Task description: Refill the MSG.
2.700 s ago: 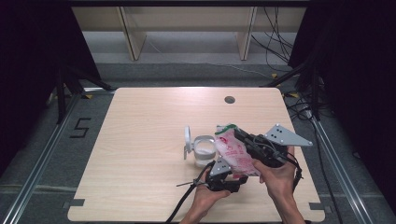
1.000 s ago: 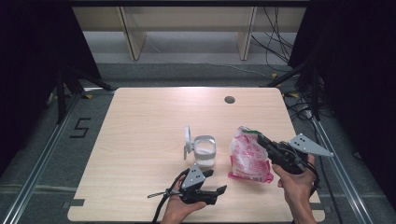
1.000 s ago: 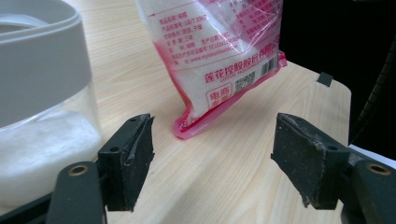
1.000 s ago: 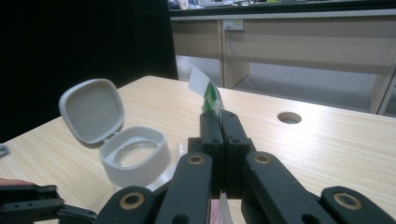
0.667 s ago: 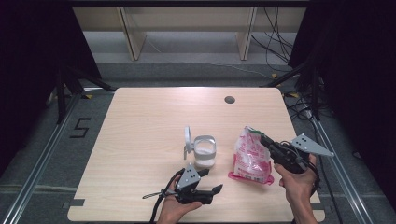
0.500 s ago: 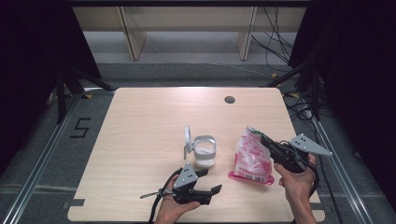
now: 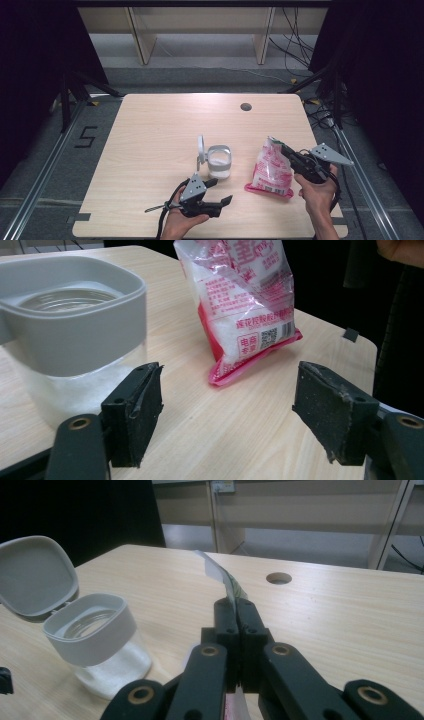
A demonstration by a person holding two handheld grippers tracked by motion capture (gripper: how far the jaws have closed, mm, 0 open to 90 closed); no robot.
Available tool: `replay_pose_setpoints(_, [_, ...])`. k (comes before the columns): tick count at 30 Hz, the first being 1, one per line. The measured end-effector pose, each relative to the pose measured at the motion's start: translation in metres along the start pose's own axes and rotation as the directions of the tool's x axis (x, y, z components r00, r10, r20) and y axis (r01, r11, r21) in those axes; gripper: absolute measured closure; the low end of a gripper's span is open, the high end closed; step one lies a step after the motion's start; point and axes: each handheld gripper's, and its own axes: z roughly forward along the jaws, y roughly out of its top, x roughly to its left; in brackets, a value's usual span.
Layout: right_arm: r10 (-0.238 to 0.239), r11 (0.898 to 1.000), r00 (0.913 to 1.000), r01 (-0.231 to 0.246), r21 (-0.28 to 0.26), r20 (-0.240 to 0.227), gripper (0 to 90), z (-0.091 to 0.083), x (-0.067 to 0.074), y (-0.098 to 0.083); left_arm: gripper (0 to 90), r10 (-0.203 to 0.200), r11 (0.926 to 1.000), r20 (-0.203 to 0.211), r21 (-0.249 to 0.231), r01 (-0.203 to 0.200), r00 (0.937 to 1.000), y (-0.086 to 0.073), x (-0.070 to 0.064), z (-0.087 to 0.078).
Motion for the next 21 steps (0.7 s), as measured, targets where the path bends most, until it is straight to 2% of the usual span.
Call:
replay_pose_setpoints(1, [0.019, 1.0, 0.9998, -0.019, 0.007, -0.004, 90.0, 0.001, 0.0, -0.001, 26.6, 0.002, 1.0, -0.003, 0.009, -0.001, 1.0, 0.0, 0.001, -0.002])
replay_pose_setpoints(4, [0.021, 1.0, 0.9997, -0.021, 0.013, 0.012, 90.0, 0.002, -0.003, -0.003, 26.5, -0.007, 1.0, -0.017, 0.005, 0.007, 0.9998, 0.0, 0.004, -0.004])
replay_pose_setpoints(5, [0.003, 1.0, 0.9999, -0.003, 0.006, 0.017, 90.0, 0.004, -0.005, -0.004, 26.5, -0.006, 1.0, -0.023, 0.005, 0.006, 0.9997, -0.001, 0.005, -0.005])
replay_pose_setpoints(6, [0.03, 0.999, 0.9995, -0.03, 0.02, 0.007, 90.0, 0.003, -0.005, -0.004, 26.5, -0.009, 0.9999, -0.028, 0.005, 0.009, 0.9996, -0.001, 0.006, -0.006])
replay_pose_setpoints(7, [0.034, 0.999, 0.999, -0.034, 0.012, 0.031, 90.0, 0.005, -0.005, -0.005, 26.4, -0.013, 0.9999, -0.027, 0.003, 0.013, 0.9996, -0.001, 0.007, -0.006])
replay_pose_setpoints(8, [0.026, 0.999, 0.9994, -0.027, 0.021, 0.021, 90.0, 0.005, -0.007, -0.005, 26.3, -0.013, 0.9999, -0.029, 0.004, 0.013, 0.9995, -0.002, 0.008, -0.007])
replay_pose_setpoints(10, [0.01, 1.0, 0.9993, -0.01, 0.022, 0.036, 90.0, 0.006, -0.008, -0.007, 26.3, -0.008, 0.9999, -0.034, 0.01, 0.009, 0.9994, -0.002, 0.009, -0.008])
replay_pose_setpoints(11, [0.025, 0.999, 0.9993, -0.026, 0.033, 0.029, 90.0, 0.007, -0.008, -0.008, 26.3, -0.01, 0.9999, -0.034, 0.01, 0.01, 0.9994, -0.002, 0.009, -0.008])
replay_pose_setpoints(15, [0.014, 0.999, 0.9987, -0.015, 0.031, 0.049, 90.0, 0.009, -0.01, -0.01, 26.3, -0.006, 0.9999, -0.035, 0.009, 0.006, 0.9994, -0.003, 0.01, -0.008])
replay_pose_setpoints(17, [0.023, 0.999, 0.9991, -0.024, 0.028, 0.034, 90.0, 0.01, -0.01, -0.009, 26.3, -0.023, 0.9997, -0.042, -0.001, 0.023, 0.9989, -0.003, 0.01, -0.008])
replay_pose_setpoints(19, [0.01, 0.999, 0.9985, -0.012, 0.037, 0.055, 90.0, 0.012, -0.011, -0.01, 26.2, -0.009, 0.9999, -0.04, 0.005, 0.009, 0.9991, -0.003, 0.012, -0.011])
replay_pose_setpoints(20, [0.013, 0.999, 0.9992, -0.014, 0.028, 0.037, 90.0, 0.014, -0.012, -0.01, 26.2, -0.01, 0.9999, -0.047, 0.01, 0.011, 0.9988, -0.003, 0.012, -0.012])
replay_pose_setpoints(21, [0.046, 0.999, 0.9975, -0.047, 0.019, 0.054, 90.0, 0.015, -0.009, -0.011, 26.2, -0.011, 0.9999, -0.05, 0.006, 0.012, 0.9987, -0.003, 0.013, -0.012])
